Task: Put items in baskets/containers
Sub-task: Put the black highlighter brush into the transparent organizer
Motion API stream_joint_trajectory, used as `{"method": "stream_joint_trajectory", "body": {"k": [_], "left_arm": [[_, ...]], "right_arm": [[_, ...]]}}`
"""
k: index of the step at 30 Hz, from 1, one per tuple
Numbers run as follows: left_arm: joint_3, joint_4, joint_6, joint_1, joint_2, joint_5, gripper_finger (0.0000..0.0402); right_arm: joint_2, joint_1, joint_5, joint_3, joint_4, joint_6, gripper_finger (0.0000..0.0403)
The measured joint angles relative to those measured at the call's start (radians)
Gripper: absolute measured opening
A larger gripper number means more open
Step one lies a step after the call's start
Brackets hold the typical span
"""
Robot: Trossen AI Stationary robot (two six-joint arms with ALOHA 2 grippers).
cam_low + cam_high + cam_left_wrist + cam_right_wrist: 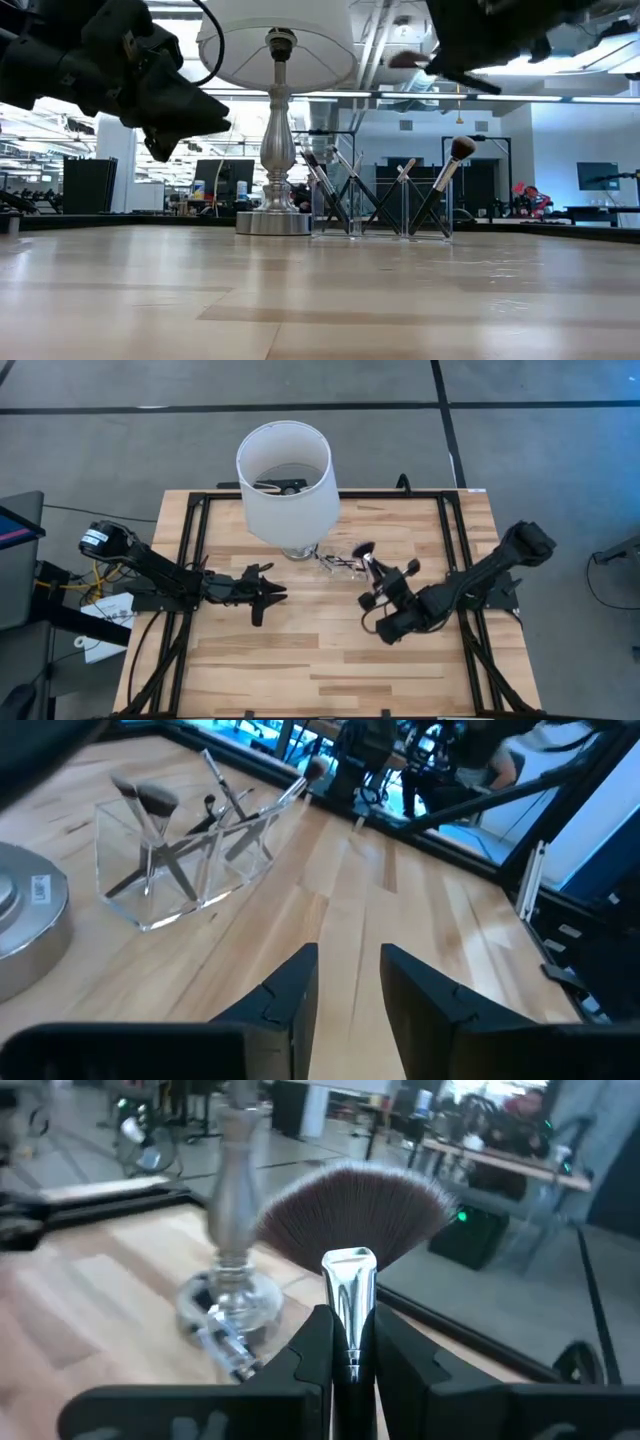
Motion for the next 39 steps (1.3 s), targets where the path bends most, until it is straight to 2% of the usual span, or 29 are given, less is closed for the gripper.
{"method": "stream_joint_trajectory", "body": {"k": [3, 6, 9, 12, 16, 21, 24, 29, 31, 39], "left_arm": [[0.0, 0.012, 0.0, 0.0, 0.0, -0.005, 0.0108], [0.0, 0.02, 0.0, 0.008, 0.0, -0.005, 0.0108], [0.0, 0.052, -0.003, 0.019, 0.0, -0.001, 0.0108], [0.02, 0.105, 0.002, 0.028, 0.001, 0.047, 0.0108], [0.066, 0.148, 0.053, 0.025, 0.001, 0.077, 0.0108], [0.126, 0.171, 0.169, 0.025, 0.001, 0.082, 0.0108], [0.149, 0.171, 0.238, 0.025, 0.001, 0.118, 0.0108], [0.164, 0.175, 0.301, 0.025, 0.001, 0.136, 0.0108], [0.164, 0.179, 0.313, 0.025, 0.001, 0.145, 0.0108], [0.164, 0.196, 0.323, 0.025, 0.002, 0.201, 0.0108]], "right_arm": [[-0.037, -0.027, -0.007, -0.068, 0.133, -0.05, 0.0039], [-0.053, -0.038, -0.071, -0.102, 0.338, -0.213, 0.0039], [-0.054, -0.036, -0.208, -0.11, 0.598, -0.466, 0.0039], [-0.034, -0.04, -0.366, -0.11, 0.89, -0.733, 0.0039], [0.017, -0.074, -0.578, -0.108, 1.161, -0.896, 0.0039], [0.143, -0.144, -0.776, -0.108, 1.399, -0.909, 0.0039], [0.216, -0.189, -0.906, -0.108, 1.532, -0.9, 0.0039], [0.293, -0.249, -1.132, -0.075, 1.686, -0.809, 0.0042], [0.311, -0.265, -1.162, -0.055, 1.687, -0.775, 0.0043], [0.352, -0.28, -1.171, -0.03, 1.682, -0.776, 0.004]]}}
